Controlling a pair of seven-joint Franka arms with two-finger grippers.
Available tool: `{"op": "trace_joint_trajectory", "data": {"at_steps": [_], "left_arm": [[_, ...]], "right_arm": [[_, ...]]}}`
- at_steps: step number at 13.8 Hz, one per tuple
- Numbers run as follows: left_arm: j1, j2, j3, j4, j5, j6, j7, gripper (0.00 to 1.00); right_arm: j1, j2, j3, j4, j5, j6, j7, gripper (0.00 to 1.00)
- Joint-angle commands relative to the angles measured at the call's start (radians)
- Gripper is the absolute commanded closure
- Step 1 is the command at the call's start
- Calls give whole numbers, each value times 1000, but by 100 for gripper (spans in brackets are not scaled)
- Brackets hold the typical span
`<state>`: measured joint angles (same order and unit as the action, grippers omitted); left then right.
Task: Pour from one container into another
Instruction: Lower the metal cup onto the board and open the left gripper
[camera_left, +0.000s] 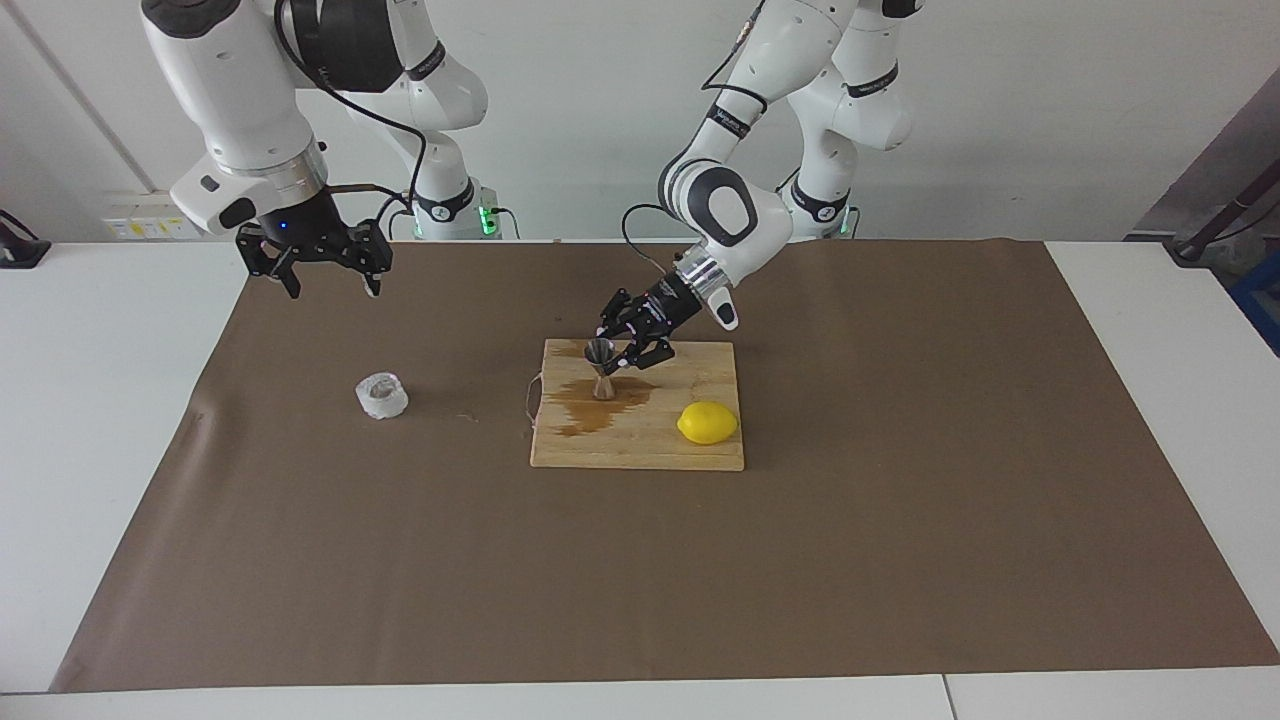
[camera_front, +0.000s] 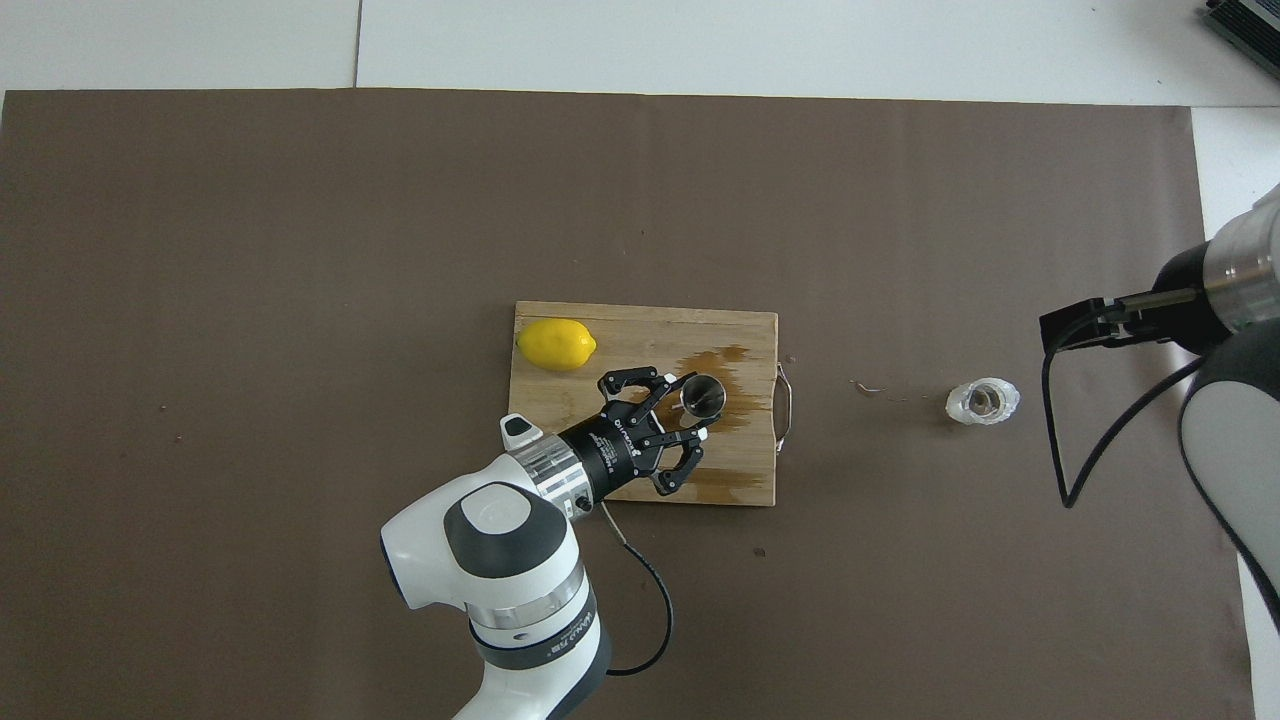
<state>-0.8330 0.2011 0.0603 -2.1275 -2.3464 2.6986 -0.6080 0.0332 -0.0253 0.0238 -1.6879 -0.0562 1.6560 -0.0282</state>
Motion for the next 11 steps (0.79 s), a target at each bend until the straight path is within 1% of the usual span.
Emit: {"op": "trace_joint_trajectory", "data": {"at_steps": [1, 3, 4, 6, 7, 8, 10, 11], "left_arm": [[-3, 3, 6, -5, -37, 0, 27, 72], [-3, 3, 3, -5, -37, 0, 28, 34], [-3, 4, 3, -6, -37, 0, 27, 31], [-1, 6, 3, -6, -37, -2, 27, 9], [-1, 6, 3, -6, -37, -2, 27, 2], [0, 5, 3, -5, -34, -3, 25, 0], [6, -12, 1, 1, -22, -2, 16, 0], [8, -34, 3, 4, -19, 6, 10, 0]], "right_arm": [[-7, -42, 2, -65, 27, 45, -67, 0], [-7, -44, 2, -67, 27, 47, -82, 0], [-7, -44, 2, -67, 27, 47, -82, 0], [-7, -44, 2, -67, 27, 47, -82, 0], [-7, -44, 2, -67, 27, 47, -82, 0], [-7, -44, 2, -67, 27, 47, -84, 0], [-7, -44, 2, -67, 27, 47, -87, 0], [-6, -44, 2, -67, 27, 47, -93, 0]]}}
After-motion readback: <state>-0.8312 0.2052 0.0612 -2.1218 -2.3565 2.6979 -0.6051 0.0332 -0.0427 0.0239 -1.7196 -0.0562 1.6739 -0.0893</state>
